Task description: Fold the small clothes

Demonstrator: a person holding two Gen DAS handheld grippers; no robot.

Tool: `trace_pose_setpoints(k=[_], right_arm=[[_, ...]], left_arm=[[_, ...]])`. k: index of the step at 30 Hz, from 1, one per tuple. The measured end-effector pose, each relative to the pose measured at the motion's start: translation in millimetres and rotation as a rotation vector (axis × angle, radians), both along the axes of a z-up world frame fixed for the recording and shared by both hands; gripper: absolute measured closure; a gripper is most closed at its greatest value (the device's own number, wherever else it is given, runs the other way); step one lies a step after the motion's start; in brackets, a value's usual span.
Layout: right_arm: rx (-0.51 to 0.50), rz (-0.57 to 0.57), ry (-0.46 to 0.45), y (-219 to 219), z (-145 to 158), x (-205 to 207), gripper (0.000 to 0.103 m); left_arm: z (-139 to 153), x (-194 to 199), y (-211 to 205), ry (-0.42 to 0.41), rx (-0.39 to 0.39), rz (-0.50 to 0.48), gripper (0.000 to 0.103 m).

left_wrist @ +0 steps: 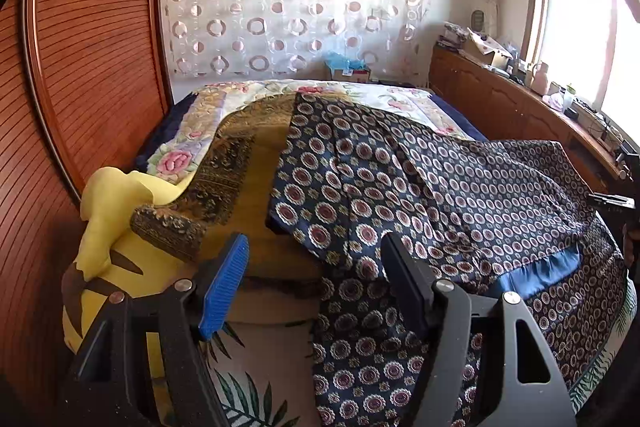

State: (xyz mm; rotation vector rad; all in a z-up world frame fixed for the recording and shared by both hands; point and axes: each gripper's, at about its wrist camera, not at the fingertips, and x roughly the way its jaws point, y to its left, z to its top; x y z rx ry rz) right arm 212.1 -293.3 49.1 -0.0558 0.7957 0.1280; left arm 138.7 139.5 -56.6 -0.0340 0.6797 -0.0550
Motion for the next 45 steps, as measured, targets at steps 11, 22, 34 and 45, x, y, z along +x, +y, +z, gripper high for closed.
trace_pose_setpoints(k=[11, 22, 34, 45], right_arm=[[-0.041, 0.063, -0.013, 11.2, -15.6, 2.9, 0.098], [-0.011, 0.101, -0.055, 14.6, -8.7, -12.8, 0.101], [0.102, 0.110, -0.122, -6.0, 15.6, -45.5, 0.102], [0.133, 0.124, -0.134, -40.6, 14.9, -104.2, 0.102]], left_arm=[[-7.5, 28.9, 13.0, 0.028, -0.034, 0.017, 0.046], [-12.0, 37.1, 12.2, 0.061, -0.074, -0.008, 0.101], [24.4, -13.6, -10.5, -0.024, -0.094, -0.074, 0.101], [12.5, -69.5, -8.9, -0.009, -0.102, -0.068, 0.101]])
